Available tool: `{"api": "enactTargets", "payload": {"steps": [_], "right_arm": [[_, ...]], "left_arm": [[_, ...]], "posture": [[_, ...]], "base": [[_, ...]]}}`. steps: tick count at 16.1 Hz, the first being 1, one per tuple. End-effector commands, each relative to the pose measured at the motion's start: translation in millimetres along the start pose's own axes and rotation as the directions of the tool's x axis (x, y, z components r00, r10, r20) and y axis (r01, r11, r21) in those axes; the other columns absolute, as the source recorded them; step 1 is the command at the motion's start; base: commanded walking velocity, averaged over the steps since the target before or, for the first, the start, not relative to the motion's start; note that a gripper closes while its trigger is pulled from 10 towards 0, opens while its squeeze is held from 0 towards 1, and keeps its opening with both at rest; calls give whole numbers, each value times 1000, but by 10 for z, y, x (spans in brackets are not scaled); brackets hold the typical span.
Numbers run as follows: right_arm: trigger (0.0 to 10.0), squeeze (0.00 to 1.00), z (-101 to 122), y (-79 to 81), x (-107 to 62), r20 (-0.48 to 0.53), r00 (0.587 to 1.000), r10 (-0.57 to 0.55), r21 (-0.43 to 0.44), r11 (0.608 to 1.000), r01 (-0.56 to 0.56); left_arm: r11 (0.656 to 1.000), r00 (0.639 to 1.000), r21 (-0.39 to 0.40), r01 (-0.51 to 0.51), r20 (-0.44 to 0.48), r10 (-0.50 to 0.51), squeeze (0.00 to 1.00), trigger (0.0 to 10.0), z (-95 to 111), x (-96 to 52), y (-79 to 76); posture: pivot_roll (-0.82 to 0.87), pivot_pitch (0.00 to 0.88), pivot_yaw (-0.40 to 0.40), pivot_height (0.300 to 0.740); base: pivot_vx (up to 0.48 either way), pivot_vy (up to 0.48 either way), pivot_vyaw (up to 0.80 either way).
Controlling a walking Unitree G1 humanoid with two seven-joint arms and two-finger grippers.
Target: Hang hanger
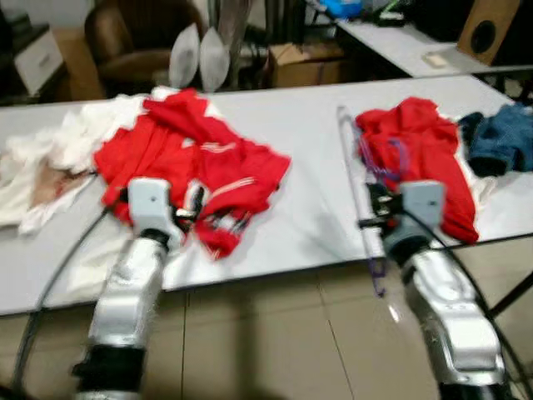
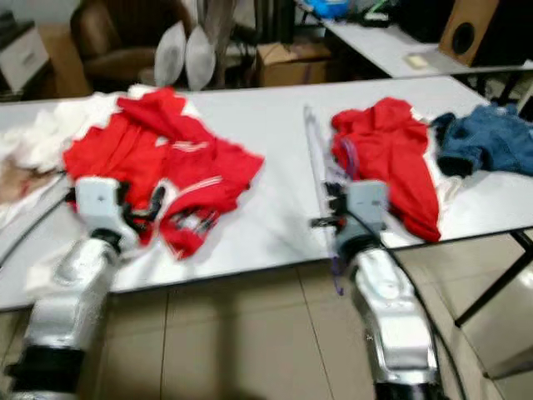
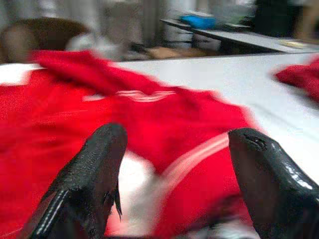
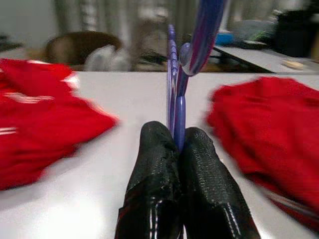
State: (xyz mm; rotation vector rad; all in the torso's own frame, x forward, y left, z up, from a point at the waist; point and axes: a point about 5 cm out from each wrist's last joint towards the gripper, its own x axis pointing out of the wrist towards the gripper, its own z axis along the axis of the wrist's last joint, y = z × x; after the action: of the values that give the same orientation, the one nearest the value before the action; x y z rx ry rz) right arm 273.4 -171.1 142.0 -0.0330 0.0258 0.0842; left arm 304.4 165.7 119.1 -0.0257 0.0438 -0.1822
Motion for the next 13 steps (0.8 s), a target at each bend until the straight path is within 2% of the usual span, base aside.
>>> {"api": "enactTargets", "payload": {"steps": [1,2,4,5,6,7,8,9,11,13], "right_arm": [[10000,0,2,-14,16,-23,999,-28,3,1000,28],[10000,0,-3,-24,21,-30,999,-40,4,999,40],[10000,0,-7,-11,9,-32,999,-11,74,997,14],[10000,0,-3,-6,5,-30,1000,-1,84,996,4],[10000,0,3,4,2,-29,999,12,90,996,-10],[10000,0,14,24,-11,-16,999,39,76,996,-38],[10000,0,24,25,-14,-3,999,43,59,997,-43],[10000,0,29,27,-15,3,999,44,34,998,-44],[10000,0,24,36,-11,-2,999,52,12,999,-52],[10000,0,20,38,-7,-3,998,55,3,998,-55]], "left_arm": [[999,999,29,45,-20,-45,0,10000,4,11,-10],[998,998,40,56,-27,-55,0,10000,-3,14,-4],[996,996,37,87,-30,-86,0,10000,-9,19,32],[994,994,33,107,-27,-106,220,10000,-3,22,32],[991,992,56,124,-37,-122,490,10000,4,35,39],[974,987,173,147,-96,-131,706,10000,-10,76,79],[962,984,226,153,-123,-128,608,10000,-20,97,106],[958,983,246,149,-141,-117,0,10000,-33,117,137],[971,977,174,164,-166,-135,0,10000,-60,137,140],[957,965,205,205,-204,-163,0,10000,-96,165,135]], "posture": [[-117,0,23,740],[-119,0,25,740],[-119,0,28,740],[-120,0,28,740],[-119,0,28,740],[-120,0,29,740],[-120,0,29,740],[-121,0,32,740],[-122,0,33,740],[-121,0,33,740]], "base": [[0,0,0],[0,0,0],[0,0,0],[0,0,0],[0,0,0],[0,0,0],[0,0,0],[0,0,0],[0,0,0],[0,0,0]]}}
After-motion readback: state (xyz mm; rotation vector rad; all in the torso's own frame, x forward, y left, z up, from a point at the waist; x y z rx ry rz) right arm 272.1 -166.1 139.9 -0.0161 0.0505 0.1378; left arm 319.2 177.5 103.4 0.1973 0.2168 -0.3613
